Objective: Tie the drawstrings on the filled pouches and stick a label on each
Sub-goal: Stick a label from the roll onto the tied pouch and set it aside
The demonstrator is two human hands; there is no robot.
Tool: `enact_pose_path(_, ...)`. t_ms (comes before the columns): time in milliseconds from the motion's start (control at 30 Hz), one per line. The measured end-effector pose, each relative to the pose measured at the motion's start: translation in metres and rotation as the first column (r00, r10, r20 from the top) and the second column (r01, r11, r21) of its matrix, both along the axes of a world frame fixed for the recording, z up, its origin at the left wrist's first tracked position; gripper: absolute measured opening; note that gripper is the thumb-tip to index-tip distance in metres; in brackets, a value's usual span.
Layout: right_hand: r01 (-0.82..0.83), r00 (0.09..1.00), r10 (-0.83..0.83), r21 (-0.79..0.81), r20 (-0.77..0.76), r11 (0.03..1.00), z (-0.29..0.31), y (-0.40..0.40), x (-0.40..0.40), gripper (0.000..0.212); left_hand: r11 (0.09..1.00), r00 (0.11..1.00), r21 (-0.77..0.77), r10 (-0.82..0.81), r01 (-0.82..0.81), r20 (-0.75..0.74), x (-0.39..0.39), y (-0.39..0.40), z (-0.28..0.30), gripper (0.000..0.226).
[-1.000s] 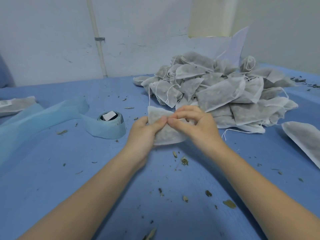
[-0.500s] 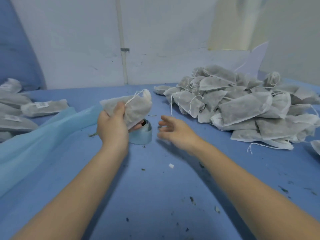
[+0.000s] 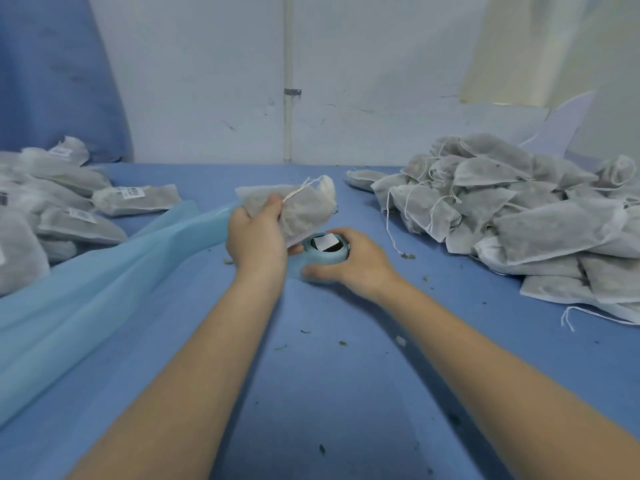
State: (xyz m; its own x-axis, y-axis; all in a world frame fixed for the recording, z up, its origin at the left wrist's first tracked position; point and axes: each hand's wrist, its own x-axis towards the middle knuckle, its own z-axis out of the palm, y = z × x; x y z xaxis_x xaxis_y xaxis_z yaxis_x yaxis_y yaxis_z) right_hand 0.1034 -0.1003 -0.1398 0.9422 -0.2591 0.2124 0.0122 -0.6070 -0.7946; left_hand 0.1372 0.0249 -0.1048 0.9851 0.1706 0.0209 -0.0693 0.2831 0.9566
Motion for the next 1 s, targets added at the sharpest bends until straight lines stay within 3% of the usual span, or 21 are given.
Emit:
enact_pose_path(167,0.133,0.991,-0.133,-0.038,0.004,0.990,-0.007,0.016,0.007,0.071,0.976,0.995,0.212,0.028,-0.048,0.096,-0.002,-0.008,-0.013,0.020)
enact_pose_path(400,-0.075,0.994,0.089,0.193,-0.064,0.978,0.000,-0.002,-0.016,0.074,0.978,0.997,0.210,-0.024,0.009,0.067,0.002,-0.012,-0.019,0.021)
enact_pose_path(500,-0.094,0.993,0.106,0.208,-0.049,0.974,-0.002,-0.015,-0.023,0.065,0.985,0.997,0.166,-0.057,0.047,0.054,0.003,-0.011,-0.020,0.026)
enact_pose_path(667,0.009,0.999,-0.014,0.131,0.041,0.991,-0.007,-0.020,-0.023,0.030,0.983,0.990,0.151,-0.117,0.105,0.076,-0.001,-0.014,-0.021,0.028)
enact_pose_path(833,0.078,0.983,-0.101,0.151,0.152,0.986,-0.012,-0.019,-0.020,0.025,0.977,0.991,0.202,-0.084,0.062,0.101,0.000,-0.015,-0.024,0.019)
enact_pose_path(1000,0.124,0.975,-0.151,0.162,0.163,0.979,-0.014,-0.017,-0.022,0.018,0.970,0.988,0.239,-0.070,0.036,0.136,-0.001,-0.018,-0.027,0.016)
